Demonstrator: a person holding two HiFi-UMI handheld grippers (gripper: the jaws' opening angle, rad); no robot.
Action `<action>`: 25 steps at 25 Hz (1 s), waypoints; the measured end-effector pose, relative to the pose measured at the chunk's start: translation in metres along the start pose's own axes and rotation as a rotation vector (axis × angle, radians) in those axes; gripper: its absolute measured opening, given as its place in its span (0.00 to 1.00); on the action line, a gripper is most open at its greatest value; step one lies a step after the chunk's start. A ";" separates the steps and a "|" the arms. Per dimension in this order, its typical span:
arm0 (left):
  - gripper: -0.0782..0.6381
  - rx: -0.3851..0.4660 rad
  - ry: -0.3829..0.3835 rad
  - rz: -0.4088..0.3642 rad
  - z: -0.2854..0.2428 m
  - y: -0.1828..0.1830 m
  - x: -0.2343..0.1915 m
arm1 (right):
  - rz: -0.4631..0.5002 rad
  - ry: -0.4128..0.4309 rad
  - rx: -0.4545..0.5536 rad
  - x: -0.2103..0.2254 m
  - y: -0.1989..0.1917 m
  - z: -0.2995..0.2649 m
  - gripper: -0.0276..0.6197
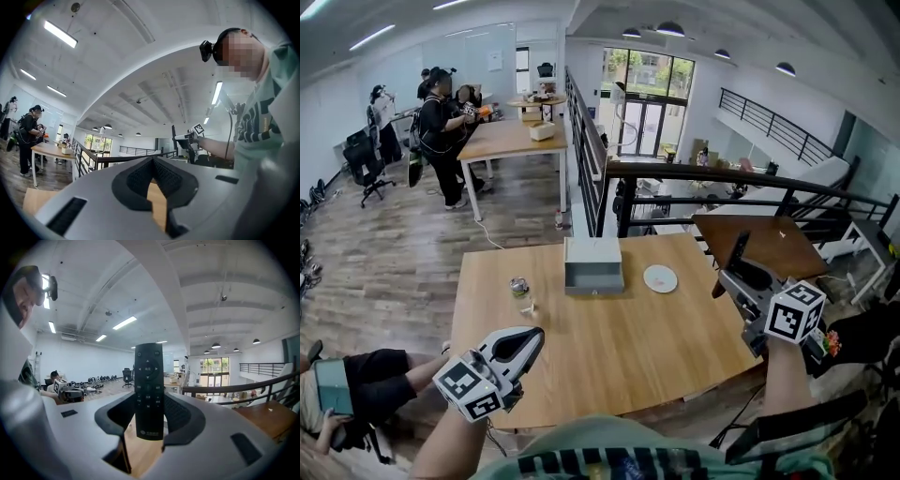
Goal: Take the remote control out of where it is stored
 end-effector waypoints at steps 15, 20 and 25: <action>0.10 -0.083 -0.109 -0.042 -0.182 -0.015 -0.031 | -0.123 -0.096 -0.186 0.165 -0.061 -0.076 0.33; 0.10 -0.136 -0.143 0.049 -0.300 -0.040 -0.031 | -0.176 -0.084 -0.267 0.280 -0.099 -0.104 0.33; 0.10 -0.235 -0.147 0.136 -0.409 -0.080 -0.045 | -0.222 -0.072 -0.360 0.376 -0.151 -0.142 0.33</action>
Point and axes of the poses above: the fingertips, and each gripper's own axes: z backward along the fingers, x to its right, y out of its top, the point moved 4 cm from there along z, backward along the fingers, and after that the axes turned 4 degrees about -x, right-handed, at the moved point
